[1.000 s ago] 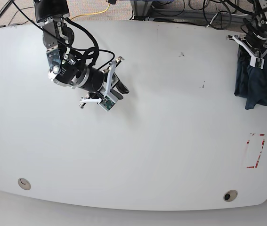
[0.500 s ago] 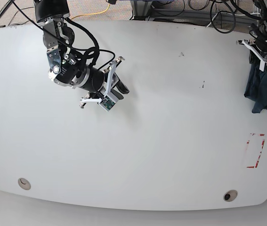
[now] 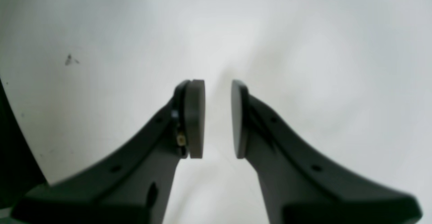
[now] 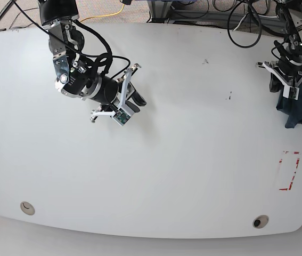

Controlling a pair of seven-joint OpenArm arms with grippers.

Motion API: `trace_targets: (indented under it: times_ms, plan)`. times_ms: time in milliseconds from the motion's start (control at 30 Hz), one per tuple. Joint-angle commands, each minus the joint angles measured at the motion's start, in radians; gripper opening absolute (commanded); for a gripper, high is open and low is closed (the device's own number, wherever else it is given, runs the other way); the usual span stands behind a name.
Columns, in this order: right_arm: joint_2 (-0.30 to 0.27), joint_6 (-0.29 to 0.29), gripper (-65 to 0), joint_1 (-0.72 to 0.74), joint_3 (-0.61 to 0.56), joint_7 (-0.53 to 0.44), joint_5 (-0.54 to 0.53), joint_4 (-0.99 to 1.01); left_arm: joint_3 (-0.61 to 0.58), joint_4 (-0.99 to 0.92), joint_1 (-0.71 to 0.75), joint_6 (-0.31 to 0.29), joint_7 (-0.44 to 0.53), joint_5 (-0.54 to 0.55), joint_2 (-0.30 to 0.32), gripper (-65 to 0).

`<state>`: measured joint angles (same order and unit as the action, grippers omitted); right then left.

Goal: Layout the t-shirt on the table in an organized manner, then fold the t-shirt properly
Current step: 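Release the bundle with the left gripper and lift it away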

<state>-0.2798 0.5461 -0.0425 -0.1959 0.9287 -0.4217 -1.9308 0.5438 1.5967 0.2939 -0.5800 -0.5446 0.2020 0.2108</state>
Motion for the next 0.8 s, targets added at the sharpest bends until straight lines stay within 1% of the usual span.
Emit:
trace_targets:
  times_ms: [0,100,233,500,600,767]
  plan:
    - [-0.003,0.001,-52.6,0.014,0.005,-0.021,-0.013,-0.022,0.005,-0.039,-0.042,0.001,0.014,0.004,0.017,-65.0]
    - [-0.003,0.001,-52.6,0.014,0.005,-0.021,-0.013,-0.022,0.012,-0.091,-0.081,0.001,0.014,0.004,0.031,-65.0]
    - [-0.003,0.001,-52.6,0.014,0.006,-0.021,-0.013,-0.022,0.011,-0.149,-0.117,0.001,0.014,0.004,0.078,-65.0]
    - [-0.006,0.006,-52.6,0.013,0.008,-0.021,-0.013,-0.022,0.017,-0.238,-0.12,0.001,0.022,0.007,0.16,-65.0]
    - [-0.006,0.007,-52.6,0.013,0.008,-0.021,-0.013,-0.022,0.055,-0.255,-0.12,0.001,0.024,0.007,0.174,-65.0]
    - [-0.006,0.009,-52.6,0.013,0.008,-0.021,-0.013,-0.022,0.118,-0.279,-0.12,-0.001,0.024,0.007,0.175,-65.0]
